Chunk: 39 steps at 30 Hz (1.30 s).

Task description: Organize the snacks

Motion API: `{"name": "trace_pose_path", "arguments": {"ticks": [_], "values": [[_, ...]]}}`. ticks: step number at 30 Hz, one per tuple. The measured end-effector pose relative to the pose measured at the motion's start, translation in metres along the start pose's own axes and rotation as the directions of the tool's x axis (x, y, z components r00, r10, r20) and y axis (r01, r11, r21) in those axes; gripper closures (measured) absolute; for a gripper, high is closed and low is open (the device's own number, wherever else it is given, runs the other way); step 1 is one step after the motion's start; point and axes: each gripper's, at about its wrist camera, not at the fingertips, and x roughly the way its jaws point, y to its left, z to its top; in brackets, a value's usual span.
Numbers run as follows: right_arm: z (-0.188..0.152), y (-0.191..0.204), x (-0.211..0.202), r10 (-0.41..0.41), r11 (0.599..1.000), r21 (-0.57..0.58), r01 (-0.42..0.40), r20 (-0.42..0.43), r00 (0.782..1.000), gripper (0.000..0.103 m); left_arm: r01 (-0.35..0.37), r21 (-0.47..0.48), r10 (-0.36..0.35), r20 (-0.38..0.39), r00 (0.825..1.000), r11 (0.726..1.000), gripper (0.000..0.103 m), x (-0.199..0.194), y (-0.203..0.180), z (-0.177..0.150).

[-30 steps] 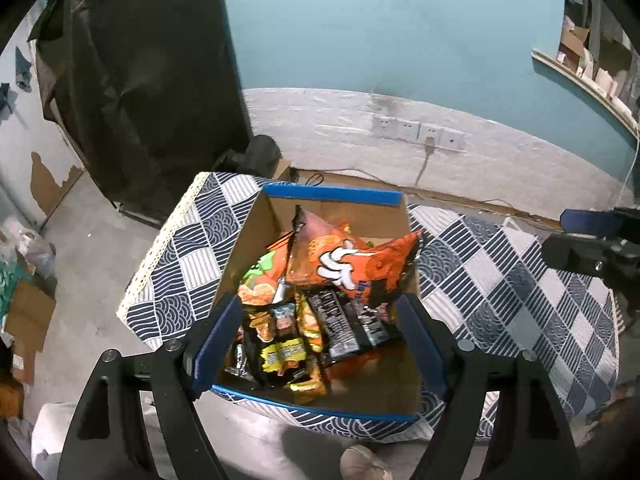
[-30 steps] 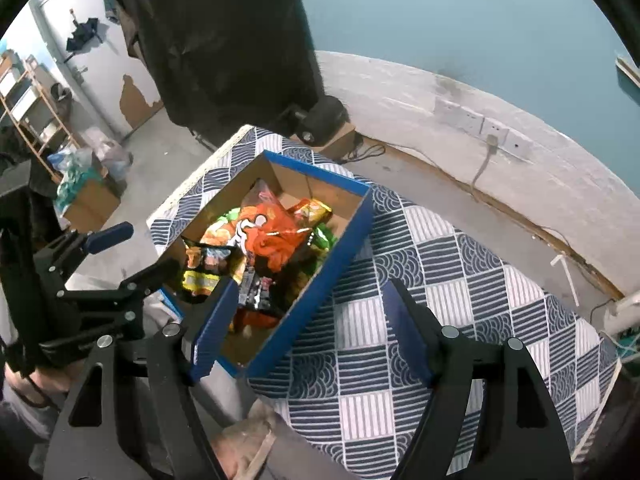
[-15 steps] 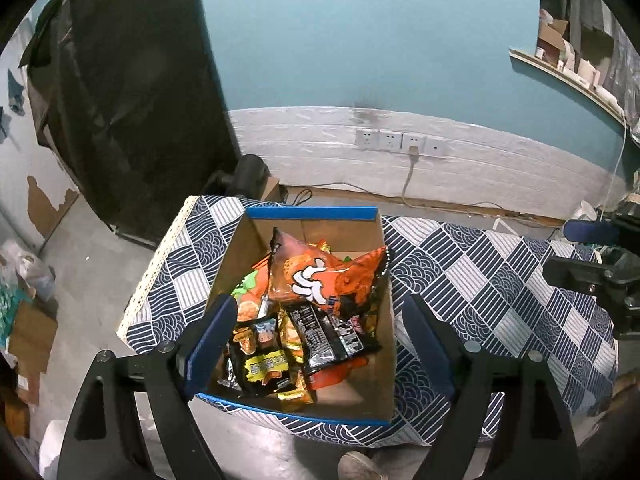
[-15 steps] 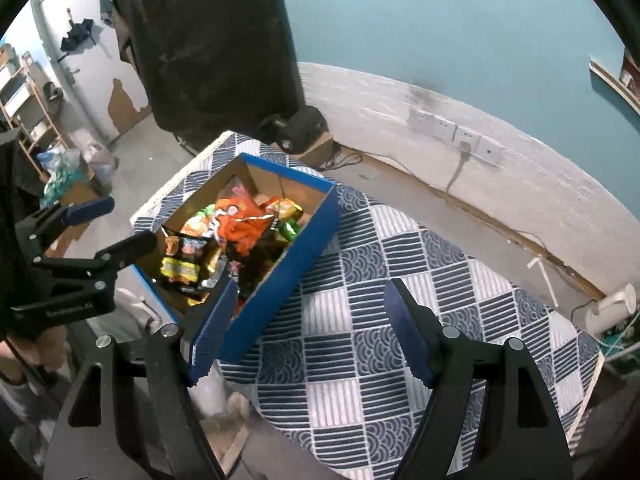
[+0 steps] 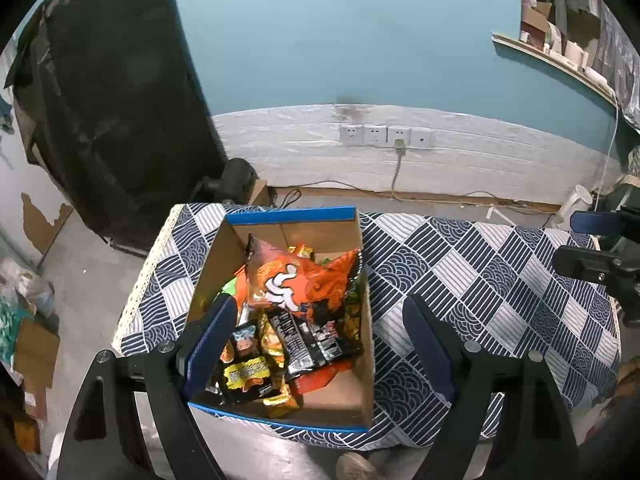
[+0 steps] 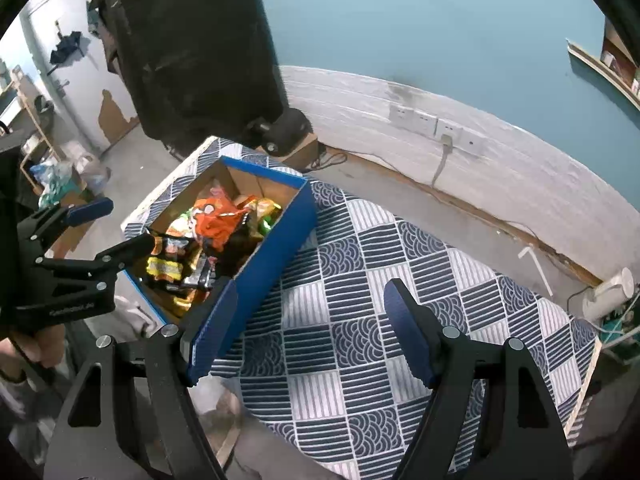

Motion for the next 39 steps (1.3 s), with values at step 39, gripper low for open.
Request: {"name": "trace_pose_path", "arguments": {"ticks": [39], "values": [[-0.021, -0.035, -0.011, -0.033, 0.999, 0.042, 0.033, 0.000, 0.999, 0.027, -0.013, 0.044, 0.016, -0.054, 0.998, 0.999, 0.017, 0.007, -0.035, 0.002]]}}
